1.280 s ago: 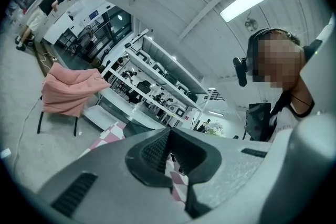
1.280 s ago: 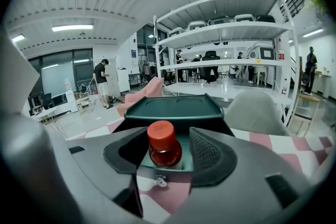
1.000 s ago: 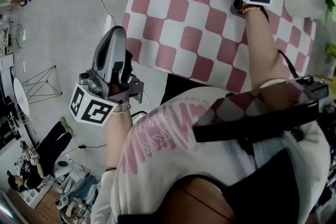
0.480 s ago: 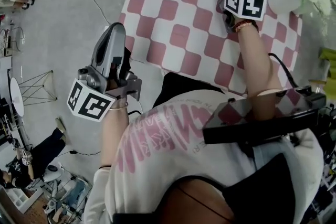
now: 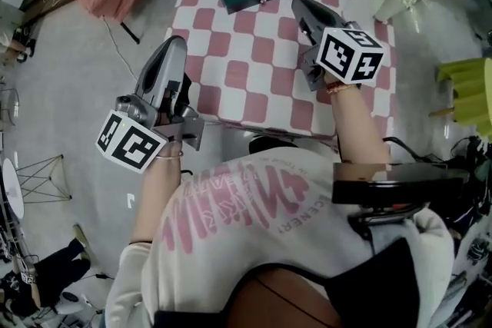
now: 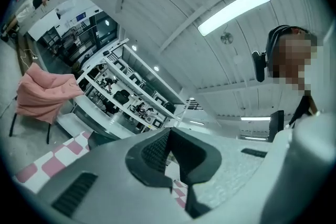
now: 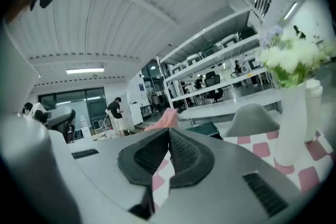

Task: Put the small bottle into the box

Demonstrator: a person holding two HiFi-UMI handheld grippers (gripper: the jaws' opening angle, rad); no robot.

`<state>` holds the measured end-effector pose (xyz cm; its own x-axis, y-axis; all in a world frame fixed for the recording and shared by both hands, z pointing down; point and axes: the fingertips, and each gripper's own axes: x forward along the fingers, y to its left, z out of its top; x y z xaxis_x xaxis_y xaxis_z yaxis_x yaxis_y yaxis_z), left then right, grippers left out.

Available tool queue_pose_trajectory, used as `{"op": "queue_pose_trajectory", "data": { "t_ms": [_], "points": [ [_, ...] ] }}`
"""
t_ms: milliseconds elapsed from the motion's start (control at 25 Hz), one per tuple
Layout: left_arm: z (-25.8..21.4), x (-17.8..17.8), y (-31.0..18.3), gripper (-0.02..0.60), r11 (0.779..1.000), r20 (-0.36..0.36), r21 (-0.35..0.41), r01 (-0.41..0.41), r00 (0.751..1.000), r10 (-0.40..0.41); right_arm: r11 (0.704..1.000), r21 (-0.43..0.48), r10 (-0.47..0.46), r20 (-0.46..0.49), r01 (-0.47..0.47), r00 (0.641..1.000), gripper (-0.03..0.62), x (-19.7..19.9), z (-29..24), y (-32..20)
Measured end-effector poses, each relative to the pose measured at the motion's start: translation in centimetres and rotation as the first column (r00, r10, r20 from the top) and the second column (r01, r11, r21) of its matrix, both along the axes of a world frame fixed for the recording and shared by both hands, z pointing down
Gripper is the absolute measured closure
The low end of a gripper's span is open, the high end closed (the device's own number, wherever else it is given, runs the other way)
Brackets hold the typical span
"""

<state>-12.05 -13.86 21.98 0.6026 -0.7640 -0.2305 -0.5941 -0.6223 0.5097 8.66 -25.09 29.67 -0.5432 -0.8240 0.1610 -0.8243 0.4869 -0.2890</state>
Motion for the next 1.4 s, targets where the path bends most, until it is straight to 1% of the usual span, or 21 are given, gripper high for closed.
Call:
{"op": "queue_pose_trajectory", "data": {
  "t_ms": [80,200,320,600,800,1000,1400],
  "points": [
    [-0.3,-0.3,1.3,0.574,1.000,-0.007,0.003,-0.028,1.000,0.028,0.998,0.059,0.027,0.015,-0.028,1.000,0.586,-0.1,-2.6,3.0],
    [-0.9,-0.6,3.5,0.574,0.994,0.003,0.033,-0.101,0.995,0.101,0.988,0.133,0.080,-0.003,-0.079,0.997,0.586,-0.4,-5.3,7.6],
    [-1.1,-0.9,5.8,0.574,0.985,0.038,0.058,-0.165,0.986,0.163,0.977,0.164,0.144,-0.030,-0.137,0.989,0.586,-0.4,-6.1,11.9],
    [-0.3,-3.6,10.8,0.574,0.970,0.040,0.042,-0.239,0.971,0.237,0.965,0.104,0.248,-0.060,-0.241,0.967,0.588,-1.6,-3.8,20.0],
    [0.7,-4.7,13.4,0.574,0.961,0.037,0.025,-0.275,0.961,0.274,0.954,0.076,0.296,-0.077,-0.291,0.952,0.588,-2.2,-2.7,23.9],
    [1.3,-5.6,14.7,0.574,0.958,0.028,0.002,-0.288,0.957,0.288,0.945,0.053,0.326,-0.097,-0.322,0.940,0.588,-2.5,-2.0,25.9],
    [2.4,-5.7,15.4,0.574,0.953,0.007,0.001,-0.302,0.953,0.301,0.942,0.039,0.335,-0.140,-0.333,0.932,0.588,-2.2,-0.9,27.4]
  ]
}}
